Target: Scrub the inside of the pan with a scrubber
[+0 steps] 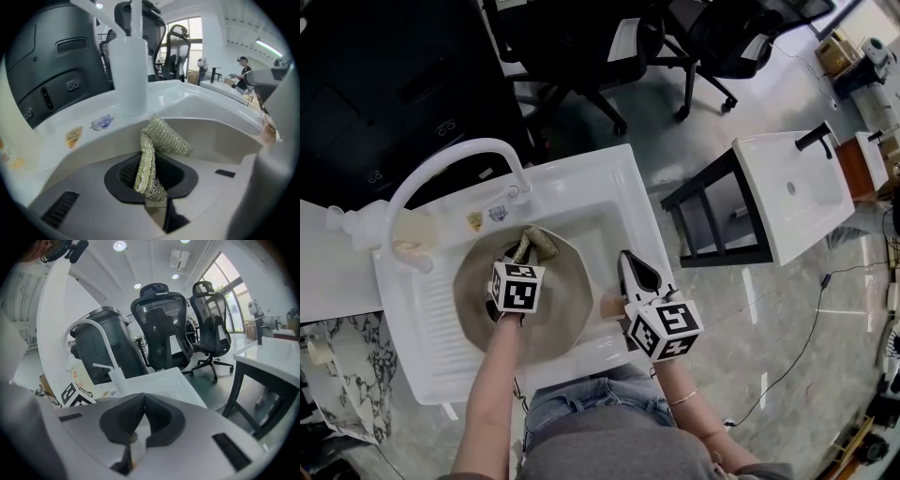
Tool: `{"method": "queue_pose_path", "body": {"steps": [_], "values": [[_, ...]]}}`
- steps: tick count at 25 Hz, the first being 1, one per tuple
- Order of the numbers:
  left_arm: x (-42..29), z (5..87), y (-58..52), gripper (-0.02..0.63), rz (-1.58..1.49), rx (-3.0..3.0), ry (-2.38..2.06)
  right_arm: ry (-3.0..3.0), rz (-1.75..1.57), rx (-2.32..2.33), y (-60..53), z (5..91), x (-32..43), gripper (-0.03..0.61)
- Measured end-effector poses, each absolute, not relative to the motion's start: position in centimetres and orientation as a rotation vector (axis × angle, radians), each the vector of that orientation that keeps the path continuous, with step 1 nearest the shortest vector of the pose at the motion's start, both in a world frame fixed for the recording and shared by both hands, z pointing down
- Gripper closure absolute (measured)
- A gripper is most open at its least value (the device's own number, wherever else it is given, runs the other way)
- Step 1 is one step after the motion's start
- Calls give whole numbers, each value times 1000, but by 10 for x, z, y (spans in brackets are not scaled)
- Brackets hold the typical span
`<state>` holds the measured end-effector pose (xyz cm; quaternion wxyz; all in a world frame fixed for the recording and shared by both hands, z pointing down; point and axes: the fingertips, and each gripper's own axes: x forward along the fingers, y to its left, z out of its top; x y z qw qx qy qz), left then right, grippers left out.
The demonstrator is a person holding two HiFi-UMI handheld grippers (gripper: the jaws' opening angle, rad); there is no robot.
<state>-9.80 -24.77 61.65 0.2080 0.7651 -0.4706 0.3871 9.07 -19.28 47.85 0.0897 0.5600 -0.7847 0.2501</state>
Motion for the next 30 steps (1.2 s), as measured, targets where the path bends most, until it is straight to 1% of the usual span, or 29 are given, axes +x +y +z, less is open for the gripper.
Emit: {"method": "queue_pose_path", "body": {"steps": [6, 14, 18, 25, 30], "values": [[-134, 610, -254, 545, 1125, 2044, -1456, -2366, 732, 1629, -196, 474, 82, 568], [-195, 600, -240, 545, 1107, 1795, -1670, -2397, 722, 1596, -190, 470, 73, 568], [-218, 594, -224, 545, 1058, 1665, -1779, -2409, 718, 1582, -184, 468, 70, 568], [-237, 574, -205, 545, 909, 1553, -1893, -2428, 707, 1575, -170, 462, 66, 568], [-232, 545, -190, 545, 758, 1566, -1922, -2452, 689, 1559, -159, 455, 58, 568]]}}
